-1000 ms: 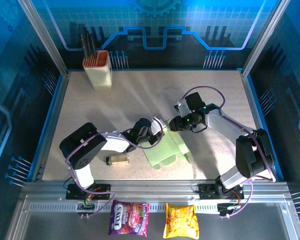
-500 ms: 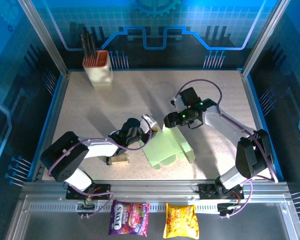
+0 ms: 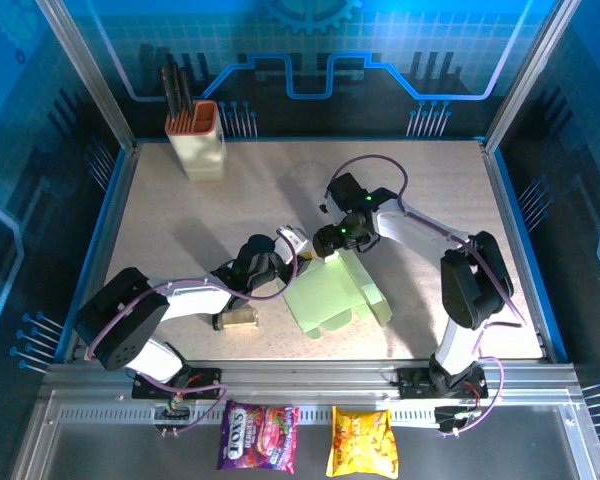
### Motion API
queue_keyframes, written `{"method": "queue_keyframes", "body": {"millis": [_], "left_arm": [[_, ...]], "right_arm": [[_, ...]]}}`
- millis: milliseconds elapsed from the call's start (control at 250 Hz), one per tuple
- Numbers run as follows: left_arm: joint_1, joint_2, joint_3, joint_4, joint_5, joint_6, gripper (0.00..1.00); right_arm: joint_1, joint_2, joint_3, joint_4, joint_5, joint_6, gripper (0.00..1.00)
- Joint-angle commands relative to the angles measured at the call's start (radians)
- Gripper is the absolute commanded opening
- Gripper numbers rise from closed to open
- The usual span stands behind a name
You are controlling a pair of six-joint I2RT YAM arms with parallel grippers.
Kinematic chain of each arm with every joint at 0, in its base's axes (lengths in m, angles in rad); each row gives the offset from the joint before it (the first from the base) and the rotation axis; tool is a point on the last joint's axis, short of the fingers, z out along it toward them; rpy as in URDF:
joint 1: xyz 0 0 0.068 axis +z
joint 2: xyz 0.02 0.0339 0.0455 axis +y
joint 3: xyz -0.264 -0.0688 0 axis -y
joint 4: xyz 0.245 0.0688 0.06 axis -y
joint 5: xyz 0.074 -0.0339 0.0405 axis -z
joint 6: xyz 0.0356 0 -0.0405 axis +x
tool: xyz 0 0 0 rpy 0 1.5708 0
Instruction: Fold the paper box
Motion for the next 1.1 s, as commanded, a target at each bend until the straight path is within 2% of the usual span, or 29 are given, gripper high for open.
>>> {"method": "queue_keyframes", "body": {"millis": [0,216,400,440,559,711,1095], "left_arm": [[0.009,-0.02,-0.014,0.005,0.0,-0.024,0.45],[0.011,-0.017,-0.015,0.006,-0.004,-0.026,0.45],[0.013,-0.02,-0.018,0.007,-0.004,-0.029,0.45],[0.012,-0.022,-0.02,0.008,-0.007,-0.032,0.45],[0.012,-0.031,-0.027,0.009,-0.008,-0.033,0.45],[0.013,-0.051,-0.033,0.007,-0.011,-0.035,0.45],[0.088,-0.142,-0.047,-0.042,0.027,-0.134,0.47]], "right_arm": [[0.015,0.038,0.039,-0.04,0.051,-0.003,0.74],[0.023,0.068,0.036,-0.026,0.078,-0.002,0.62],[0.024,0.072,0.031,-0.012,0.082,-0.001,0.56],[0.026,0.072,0.03,-0.01,0.084,0.0,0.57],[0.032,0.07,0.03,-0.014,0.09,-0.006,0.45],[0.041,0.06,0.033,-0.021,0.113,-0.027,0.34],[0.074,0.096,0.123,-0.095,0.124,-0.234,0.31]]}}
